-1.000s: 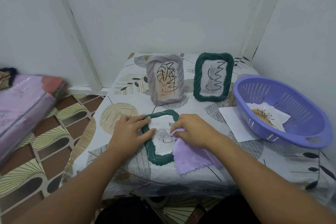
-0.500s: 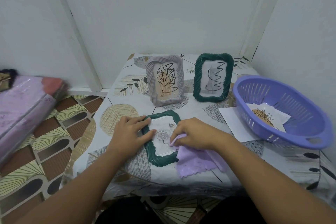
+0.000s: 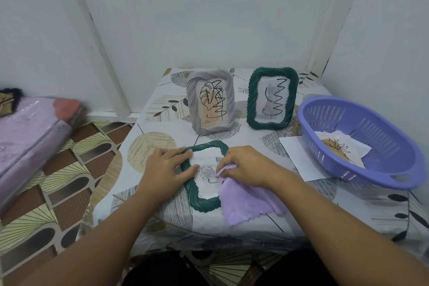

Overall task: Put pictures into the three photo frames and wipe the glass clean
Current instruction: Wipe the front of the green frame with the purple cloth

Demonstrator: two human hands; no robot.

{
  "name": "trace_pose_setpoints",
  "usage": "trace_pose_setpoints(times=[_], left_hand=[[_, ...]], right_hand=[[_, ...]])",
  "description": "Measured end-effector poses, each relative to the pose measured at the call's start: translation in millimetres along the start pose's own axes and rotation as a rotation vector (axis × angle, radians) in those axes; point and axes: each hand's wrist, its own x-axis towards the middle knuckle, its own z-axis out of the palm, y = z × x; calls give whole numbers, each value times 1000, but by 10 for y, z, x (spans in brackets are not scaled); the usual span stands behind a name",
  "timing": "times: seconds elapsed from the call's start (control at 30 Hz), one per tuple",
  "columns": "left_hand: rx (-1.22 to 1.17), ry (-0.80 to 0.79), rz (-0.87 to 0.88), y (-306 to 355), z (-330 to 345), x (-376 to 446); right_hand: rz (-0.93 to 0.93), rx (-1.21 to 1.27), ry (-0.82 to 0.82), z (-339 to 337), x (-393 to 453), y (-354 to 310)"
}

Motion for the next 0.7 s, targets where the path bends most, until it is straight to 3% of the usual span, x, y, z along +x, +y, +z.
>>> trace_pose_setpoints(times=[0.07,0.23,0.4,0.57,0.7], left_hand=[[-1,2,3,-7,4,3],[16,-8,1,0,-7,9],[7,7,11,2,-4,7],[1,2,4,-9,-1,7],[32,-8,7,-15,8,9]], right_hand=[[-22,-17,35,58,29,-42],[-21,42,-142,-45,-53,-30],[-29,11,22,67,18,-42],[-16,48,-134,-49,-48,-14],[-7,26,-5,-2,1,-7]])
